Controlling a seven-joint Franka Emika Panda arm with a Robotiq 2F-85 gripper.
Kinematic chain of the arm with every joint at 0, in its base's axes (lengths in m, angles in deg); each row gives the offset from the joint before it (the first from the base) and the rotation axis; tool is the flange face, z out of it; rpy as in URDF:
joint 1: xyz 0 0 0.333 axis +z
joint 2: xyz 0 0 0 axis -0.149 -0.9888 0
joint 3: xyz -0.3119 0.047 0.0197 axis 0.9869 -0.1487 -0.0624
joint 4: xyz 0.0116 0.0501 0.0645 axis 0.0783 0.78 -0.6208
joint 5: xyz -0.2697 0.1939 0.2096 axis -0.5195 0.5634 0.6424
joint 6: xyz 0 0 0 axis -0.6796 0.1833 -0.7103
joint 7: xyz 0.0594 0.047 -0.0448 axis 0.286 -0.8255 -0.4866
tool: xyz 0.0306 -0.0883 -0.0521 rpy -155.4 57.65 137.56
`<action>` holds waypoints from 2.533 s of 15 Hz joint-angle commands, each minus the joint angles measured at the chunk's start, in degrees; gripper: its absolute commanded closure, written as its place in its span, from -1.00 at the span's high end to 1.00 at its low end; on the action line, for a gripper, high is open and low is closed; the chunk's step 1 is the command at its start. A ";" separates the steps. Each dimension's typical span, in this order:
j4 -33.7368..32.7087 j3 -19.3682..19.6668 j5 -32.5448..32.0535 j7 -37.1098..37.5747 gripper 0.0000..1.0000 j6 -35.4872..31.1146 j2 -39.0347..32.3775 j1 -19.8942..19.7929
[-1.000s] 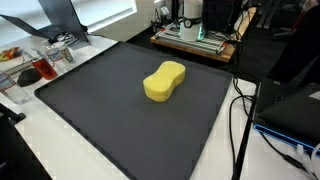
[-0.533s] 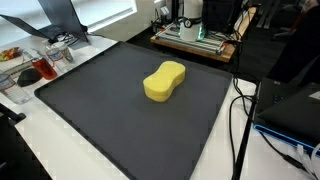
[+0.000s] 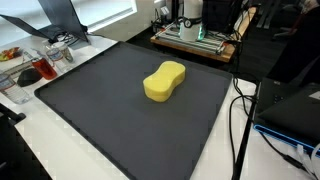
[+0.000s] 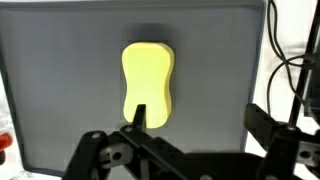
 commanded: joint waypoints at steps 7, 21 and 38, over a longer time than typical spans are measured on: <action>-27.55 4.24 -10.19 19.09 1.00 18.00 -21.65 9.59; -49.32 18.34 0.30 18.50 1.00 17.95 -38.18 6.78; -39.78 19.11 12.18 -9.24 1.00 -8.03 -40.01 -6.42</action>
